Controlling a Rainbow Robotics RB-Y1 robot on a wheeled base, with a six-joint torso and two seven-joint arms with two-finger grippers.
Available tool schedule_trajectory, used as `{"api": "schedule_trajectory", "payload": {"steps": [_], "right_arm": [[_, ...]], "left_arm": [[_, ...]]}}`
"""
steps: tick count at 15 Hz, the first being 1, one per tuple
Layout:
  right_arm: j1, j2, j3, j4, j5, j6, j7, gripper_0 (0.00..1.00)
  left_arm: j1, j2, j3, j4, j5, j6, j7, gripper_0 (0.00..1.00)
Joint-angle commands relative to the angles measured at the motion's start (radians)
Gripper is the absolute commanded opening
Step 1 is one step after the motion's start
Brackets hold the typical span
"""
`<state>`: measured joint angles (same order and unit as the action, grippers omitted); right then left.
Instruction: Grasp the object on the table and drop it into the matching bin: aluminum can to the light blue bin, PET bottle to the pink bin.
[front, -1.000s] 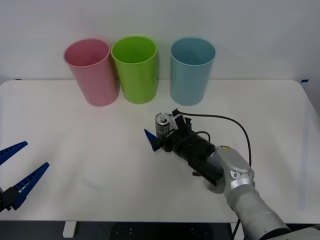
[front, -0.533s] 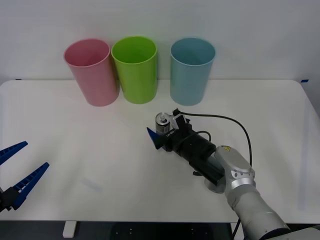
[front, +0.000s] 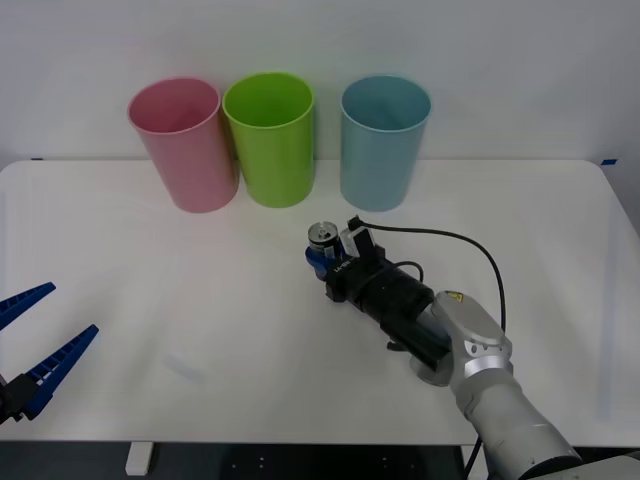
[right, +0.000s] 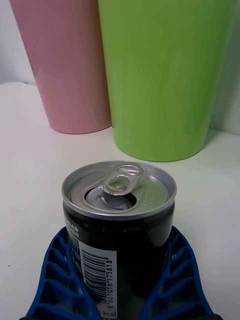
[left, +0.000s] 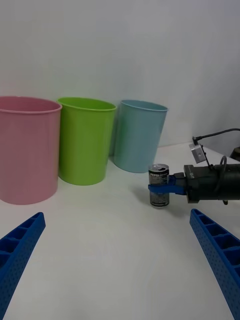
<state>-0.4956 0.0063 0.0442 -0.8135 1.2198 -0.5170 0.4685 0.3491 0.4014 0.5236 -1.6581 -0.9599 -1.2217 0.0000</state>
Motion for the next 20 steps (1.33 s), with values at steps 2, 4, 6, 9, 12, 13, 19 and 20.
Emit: {"api": "schedule_trajectory", "payload": {"steps": [2, 4, 6, 9, 12, 13, 19, 20], "right_arm": [[0.002, -0.002, -0.015, -0.001, 0.0, -0.029, -0.005, 0.0], [0.003, -0.009, -0.027, -0.006, -0.002, -0.054, -0.013, 0.0], [0.022, -0.032, -0.03, -0.046, -0.011, -0.075, -0.037, 0.0], [0.123, -0.091, -0.009, -0.23, -0.009, -0.095, -0.166, 0.0], [0.209, -0.143, -0.004, -0.386, -0.013, -0.127, -0.301, 0.0], [0.23, -0.161, -0.004, -0.431, -0.017, -0.135, -0.341, 0.0], [0.285, -0.239, -0.018, -0.609, -0.051, -0.138, -0.539, 0.0], [0.287, -0.246, -0.027, -0.632, -0.051, -0.138, -0.57, 0.0]], "left_arm": [[0.0, 0.0, 0.0, 0.0, 0.0, 0.0, 0.0, 1.0], [0.0, 0.0, 0.0, 0.0, 0.0, 0.0, 0.0, 1.0], [0.0, 0.0, 0.0, 0.0, 0.0, 0.0, 0.0, 1.0], [0.0, 0.0, 0.0, 0.0, 0.0, 0.0, 0.0, 1.0], [0.0, 0.0, 0.0, 0.0, 0.0, 0.0, 0.0, 1.0], [0.0, 0.0, 0.0, 0.0, 0.0, 0.0, 0.0, 1.0], [0.0, 0.0, 0.0, 0.0, 0.0, 0.0, 0.0, 1.0], [0.0, 0.0, 0.0, 0.0, 0.0, 0.0, 0.0, 1.0]]}}
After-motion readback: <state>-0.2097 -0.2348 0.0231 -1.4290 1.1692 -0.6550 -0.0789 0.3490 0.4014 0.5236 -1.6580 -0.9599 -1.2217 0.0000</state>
